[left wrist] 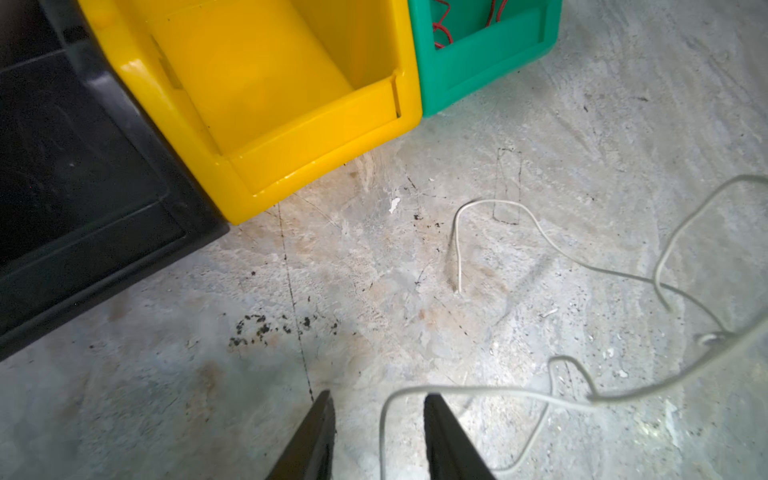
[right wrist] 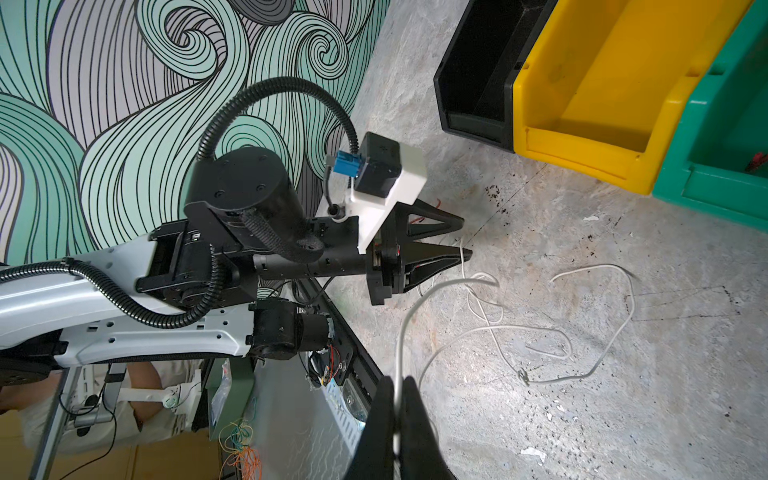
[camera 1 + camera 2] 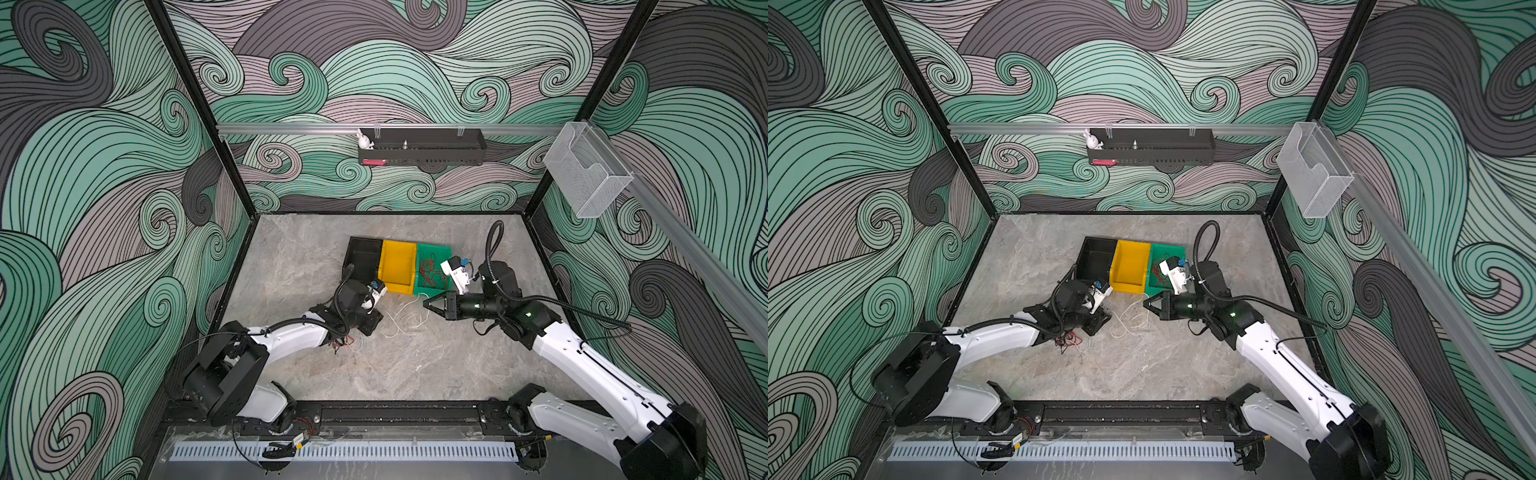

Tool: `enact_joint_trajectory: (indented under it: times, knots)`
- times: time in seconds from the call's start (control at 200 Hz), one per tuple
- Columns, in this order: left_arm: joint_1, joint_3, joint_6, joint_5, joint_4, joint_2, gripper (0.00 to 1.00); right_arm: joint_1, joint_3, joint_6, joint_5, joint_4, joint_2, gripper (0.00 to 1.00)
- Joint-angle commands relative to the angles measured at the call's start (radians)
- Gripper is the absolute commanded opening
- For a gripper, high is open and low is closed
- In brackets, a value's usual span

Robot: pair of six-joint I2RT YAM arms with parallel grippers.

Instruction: Untangle the cables

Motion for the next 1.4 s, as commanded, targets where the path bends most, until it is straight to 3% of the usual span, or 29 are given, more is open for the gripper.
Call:
enact_joint_trajectory:
  times: [0.0,0.33,0.656,1.396]
  knots:
    - [-0.006,0.030,-0.002,0.009,0.026,0.027,0.34,0.002,0.009,-0.002,-0.005,0.000,-0.026,0.08]
    - [-0.006,0.015,-0.046,-0.040,0.014,-0.038,0.00,-0.008,0.006,-0.038,0.048,-0.039,-0.037,0.07]
    - [0.004,-0.011,-0.103,-0.180,-0.051,-0.220,0.00,-0.035,-0.025,-0.099,0.238,-0.127,-0.026,0.07]
    - [0.137,-0.086,-0.202,-0.260,-0.183,-0.511,0.00,-0.331,-0.142,-0.124,0.287,-0.147,-0.048,0.05]
